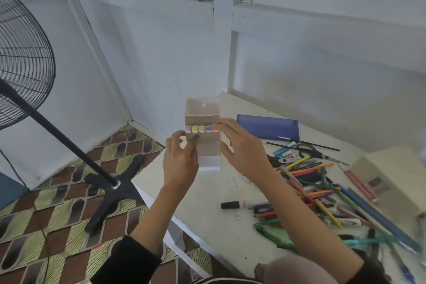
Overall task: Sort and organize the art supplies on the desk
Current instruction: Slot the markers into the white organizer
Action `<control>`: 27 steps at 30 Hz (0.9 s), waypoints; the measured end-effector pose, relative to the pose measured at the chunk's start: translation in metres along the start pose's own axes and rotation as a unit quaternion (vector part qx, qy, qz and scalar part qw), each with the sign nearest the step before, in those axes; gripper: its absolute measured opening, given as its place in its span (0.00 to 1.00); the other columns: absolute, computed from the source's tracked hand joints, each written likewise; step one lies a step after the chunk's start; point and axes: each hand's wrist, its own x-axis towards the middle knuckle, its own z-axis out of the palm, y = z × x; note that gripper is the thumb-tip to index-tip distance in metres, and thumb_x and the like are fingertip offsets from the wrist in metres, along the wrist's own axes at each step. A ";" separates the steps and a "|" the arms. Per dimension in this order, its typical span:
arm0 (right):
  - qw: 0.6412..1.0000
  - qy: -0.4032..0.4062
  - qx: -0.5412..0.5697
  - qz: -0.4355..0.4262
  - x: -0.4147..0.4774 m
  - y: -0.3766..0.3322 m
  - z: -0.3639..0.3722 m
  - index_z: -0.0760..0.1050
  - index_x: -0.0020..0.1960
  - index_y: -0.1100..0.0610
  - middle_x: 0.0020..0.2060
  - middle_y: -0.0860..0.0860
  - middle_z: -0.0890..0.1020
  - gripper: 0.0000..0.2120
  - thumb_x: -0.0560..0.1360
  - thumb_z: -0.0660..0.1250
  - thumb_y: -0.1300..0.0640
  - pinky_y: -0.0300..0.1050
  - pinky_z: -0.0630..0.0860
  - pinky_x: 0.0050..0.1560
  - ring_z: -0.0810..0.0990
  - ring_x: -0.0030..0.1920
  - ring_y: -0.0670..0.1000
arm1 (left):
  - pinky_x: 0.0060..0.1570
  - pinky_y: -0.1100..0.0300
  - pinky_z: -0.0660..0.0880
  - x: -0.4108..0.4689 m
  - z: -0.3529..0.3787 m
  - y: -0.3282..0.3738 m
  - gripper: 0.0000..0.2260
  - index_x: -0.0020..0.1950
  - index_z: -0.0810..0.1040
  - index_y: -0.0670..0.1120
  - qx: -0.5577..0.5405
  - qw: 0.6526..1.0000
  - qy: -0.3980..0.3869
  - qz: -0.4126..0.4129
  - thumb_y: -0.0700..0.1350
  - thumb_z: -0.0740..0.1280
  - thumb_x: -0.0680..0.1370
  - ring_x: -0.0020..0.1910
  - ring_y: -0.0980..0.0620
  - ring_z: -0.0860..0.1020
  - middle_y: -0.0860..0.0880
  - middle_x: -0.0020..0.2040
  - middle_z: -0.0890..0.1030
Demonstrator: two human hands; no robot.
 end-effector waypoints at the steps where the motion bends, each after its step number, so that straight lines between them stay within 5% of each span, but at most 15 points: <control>1: 1.000 0.000 -0.011 0.010 -0.008 0.001 -0.001 0.73 0.63 0.56 0.61 0.51 0.77 0.18 0.74 0.68 0.59 0.30 0.72 0.33 0.79 0.38 0.47 | 0.38 0.53 0.75 -0.004 0.001 0.001 0.13 0.55 0.82 0.43 0.015 0.999 0.035 0.023 0.33 0.66 0.74 0.49 0.40 0.74 0.40 0.54 0.74; 4: 0.995 0.042 -0.024 0.092 -0.031 0.010 -0.009 0.73 0.65 0.56 0.61 0.51 0.76 0.19 0.74 0.66 0.58 0.20 0.60 0.33 0.78 0.37 0.44 | 0.46 0.55 0.68 -0.019 0.008 0.011 0.15 0.55 0.77 0.48 0.019 0.991 0.080 0.106 0.36 0.57 0.74 0.50 0.43 0.72 0.43 0.56 0.71; 6: 0.987 0.062 -0.031 0.142 -0.046 0.022 -0.017 0.74 0.64 0.56 0.59 0.51 0.77 0.18 0.74 0.65 0.59 0.22 0.56 0.31 0.74 0.33 0.44 | 0.46 0.56 0.66 -0.027 0.017 0.021 0.14 0.53 0.73 0.49 -0.010 0.989 0.046 0.139 0.36 0.59 0.71 0.51 0.44 0.72 0.44 0.55 0.70; 10: 0.965 0.087 -0.064 0.237 -0.080 0.053 -0.041 0.74 0.63 0.54 0.59 0.50 0.76 0.17 0.74 0.63 0.60 0.34 0.62 0.27 0.74 0.31 0.47 | 0.44 0.54 0.66 -0.038 0.042 0.051 0.14 0.46 0.78 0.45 -0.080 0.975 -0.036 0.202 0.31 0.63 0.65 0.50 0.44 0.72 0.43 0.51 0.75; 16: 0.868 -0.001 -0.113 0.483 -0.146 0.109 -0.094 0.73 0.64 0.55 0.61 0.54 0.75 0.15 0.77 0.60 0.61 0.47 0.72 0.43 0.78 0.49 0.57 | 0.40 0.56 0.62 -0.032 0.069 0.101 0.08 0.35 0.79 0.41 -0.135 0.947 -0.129 0.262 0.36 0.60 0.68 0.47 0.46 0.72 0.42 0.45 0.79; 19: 0.828 -0.062 -0.136 0.541 -0.175 0.140 -0.113 0.72 0.65 0.57 0.52 0.61 0.79 0.16 0.78 0.57 0.63 0.44 0.67 0.40 0.77 0.44 0.59 | 0.40 0.56 0.63 -0.023 0.091 0.116 0.09 0.34 0.78 0.43 -0.151 0.943 -0.185 0.233 0.40 0.59 0.69 0.45 0.47 0.71 0.46 0.44 0.77; 22: 0.810 -0.131 -0.222 0.526 -0.183 0.159 -0.122 0.75 0.58 0.62 0.48 0.61 0.79 0.13 0.77 0.57 0.66 0.45 0.67 0.39 0.77 0.47 0.59 | 0.40 0.52 0.69 -0.008 0.116 0.124 0.11 0.34 0.80 0.46 -0.168 0.945 -0.259 0.113 0.41 0.59 0.69 0.44 0.45 0.74 0.47 0.42 0.78; 24: 0.809 -0.149 -0.244 0.514 -0.181 0.168 -0.125 0.75 0.55 0.61 0.49 0.59 0.80 0.11 0.76 0.58 0.66 0.46 0.71 0.41 0.78 0.49 0.59 | 0.46 0.48 0.72 0.007 0.137 0.130 0.09 0.41 0.82 0.45 -0.155 0.932 -0.326 0.019 0.38 0.63 0.72 0.48 0.43 0.75 0.46 0.45 0.79; 27: 0.789 -0.189 -0.299 0.502 -0.170 0.172 -0.123 0.76 0.54 0.59 0.49 0.55 0.81 0.10 0.77 0.57 0.63 0.44 0.72 0.39 0.80 0.48 0.55 | 0.53 0.48 0.74 0.027 0.165 0.136 0.10 0.51 0.82 0.45 -0.068 0.916 -0.394 -0.005 0.40 0.63 0.75 0.55 0.43 0.76 0.45 0.53 0.80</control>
